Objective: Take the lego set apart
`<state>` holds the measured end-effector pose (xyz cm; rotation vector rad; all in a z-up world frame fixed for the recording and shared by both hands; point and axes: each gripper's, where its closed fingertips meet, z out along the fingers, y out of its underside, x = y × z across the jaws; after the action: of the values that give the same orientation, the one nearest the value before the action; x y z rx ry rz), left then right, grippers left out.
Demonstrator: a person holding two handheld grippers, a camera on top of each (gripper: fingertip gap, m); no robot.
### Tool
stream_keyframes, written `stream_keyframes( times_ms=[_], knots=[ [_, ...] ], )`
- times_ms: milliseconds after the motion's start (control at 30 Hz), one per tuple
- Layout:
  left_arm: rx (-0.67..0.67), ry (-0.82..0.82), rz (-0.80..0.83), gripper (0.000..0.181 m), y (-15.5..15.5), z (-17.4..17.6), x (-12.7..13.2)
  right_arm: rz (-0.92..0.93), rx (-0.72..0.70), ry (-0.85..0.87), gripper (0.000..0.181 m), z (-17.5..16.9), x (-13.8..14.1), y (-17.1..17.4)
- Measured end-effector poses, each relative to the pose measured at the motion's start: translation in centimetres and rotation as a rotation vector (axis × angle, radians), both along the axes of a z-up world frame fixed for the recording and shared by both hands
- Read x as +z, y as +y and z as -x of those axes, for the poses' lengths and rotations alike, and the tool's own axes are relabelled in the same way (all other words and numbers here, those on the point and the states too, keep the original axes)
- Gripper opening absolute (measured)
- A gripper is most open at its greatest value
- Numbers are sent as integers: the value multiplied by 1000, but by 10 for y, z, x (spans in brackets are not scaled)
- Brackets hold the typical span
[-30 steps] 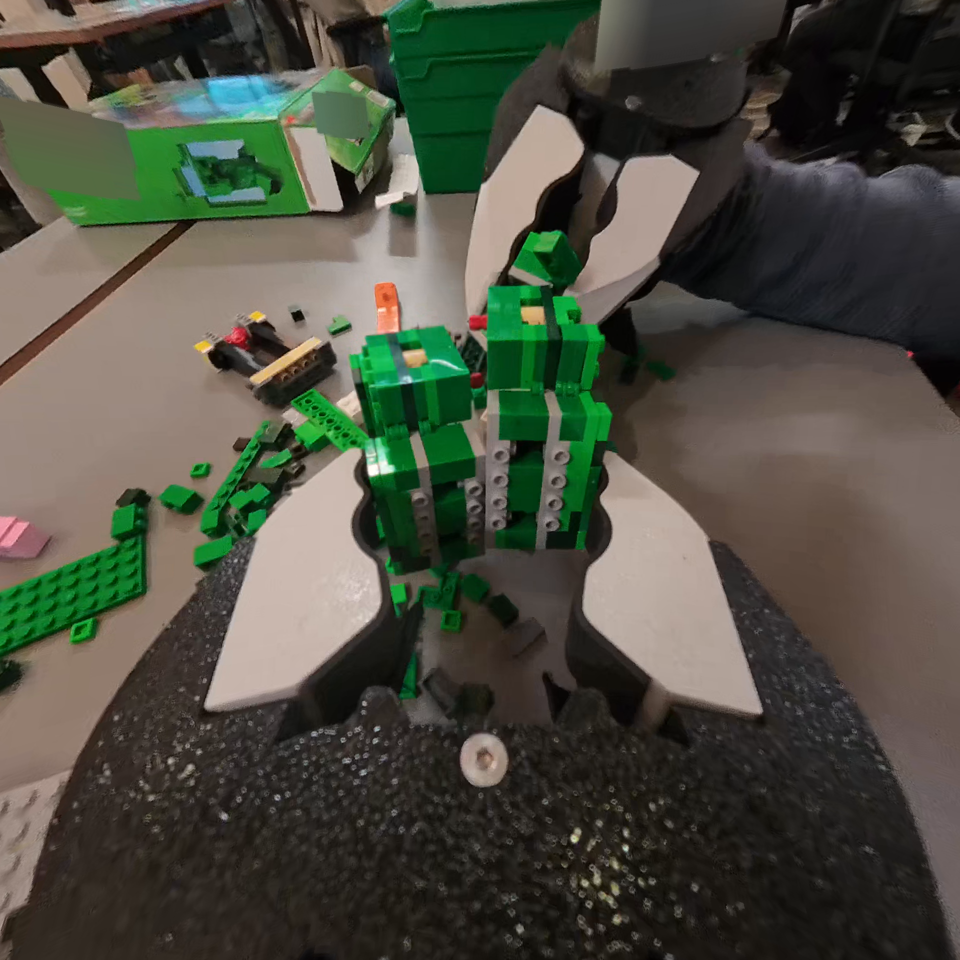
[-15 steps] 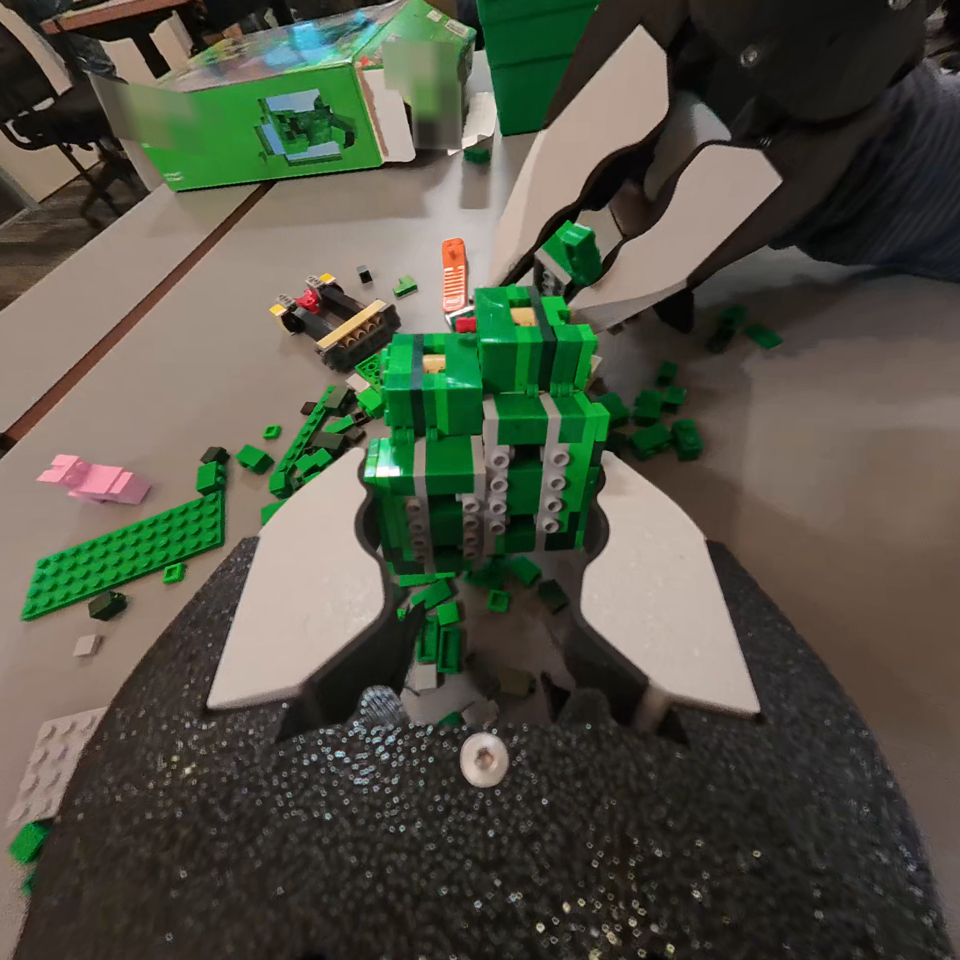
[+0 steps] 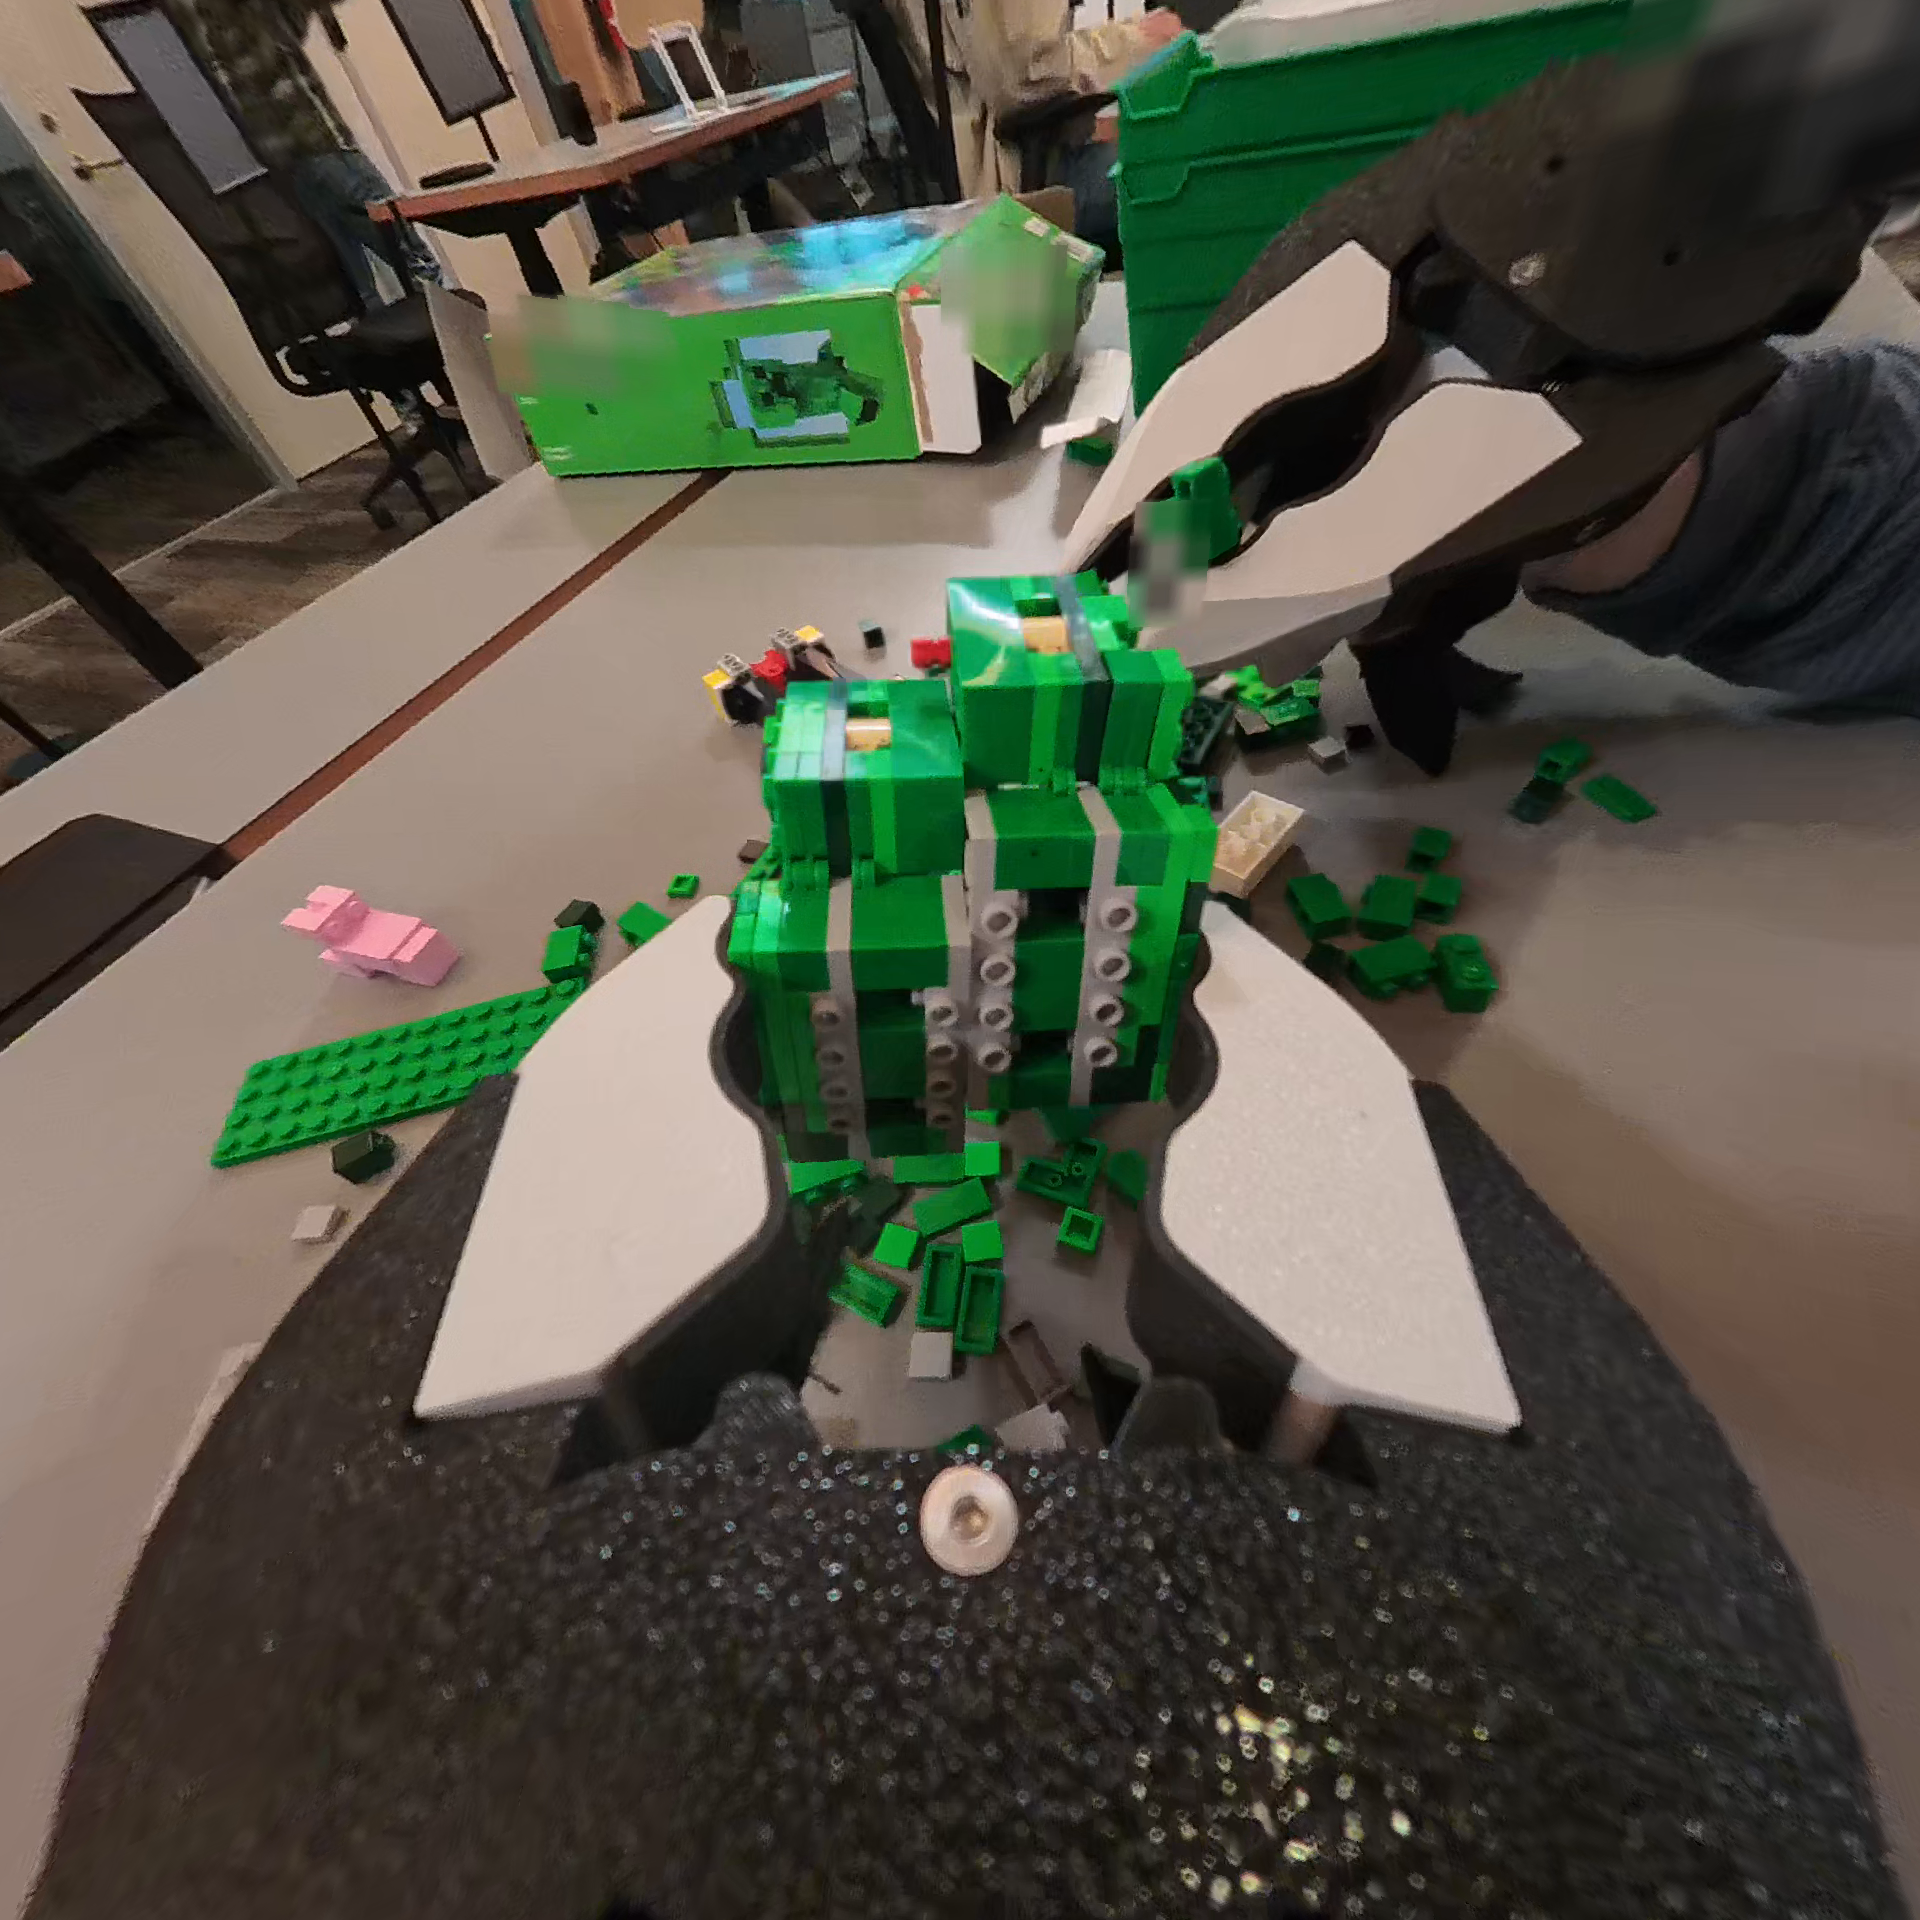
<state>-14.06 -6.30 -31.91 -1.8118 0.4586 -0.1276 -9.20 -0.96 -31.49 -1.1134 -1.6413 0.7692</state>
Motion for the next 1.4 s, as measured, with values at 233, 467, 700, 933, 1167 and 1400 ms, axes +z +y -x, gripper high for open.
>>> stream_keyframes(
  times_ms=[233, 467, 700, 933, 1167, 1400],
  knots=[
    [39, -112, -48, 76, -1, 12, 12, 91, -16, 53, 20, -2, 8, 7],
    [48, -210, -87, 77, -4, 20, 21, 132, -11, 28, 20, -1, 1, 8],
    [29, -228, -73, 76, -4, 17, 19, 80, -2, -22, 20, 0, -10, 6],
    [-19, -235, -47, 76, -3, 6, 15, -1, 9, -71, 20, 2, -19, 1],
    [-46, -228, -13, 76, -2, -2, 11, 55, 9, -36, 45, 5, -9, -5],
    [-94, -61, 18, 76, -3, -23, 5, -247, 57, 177, 55, 8, 30, -36]
  ],
)
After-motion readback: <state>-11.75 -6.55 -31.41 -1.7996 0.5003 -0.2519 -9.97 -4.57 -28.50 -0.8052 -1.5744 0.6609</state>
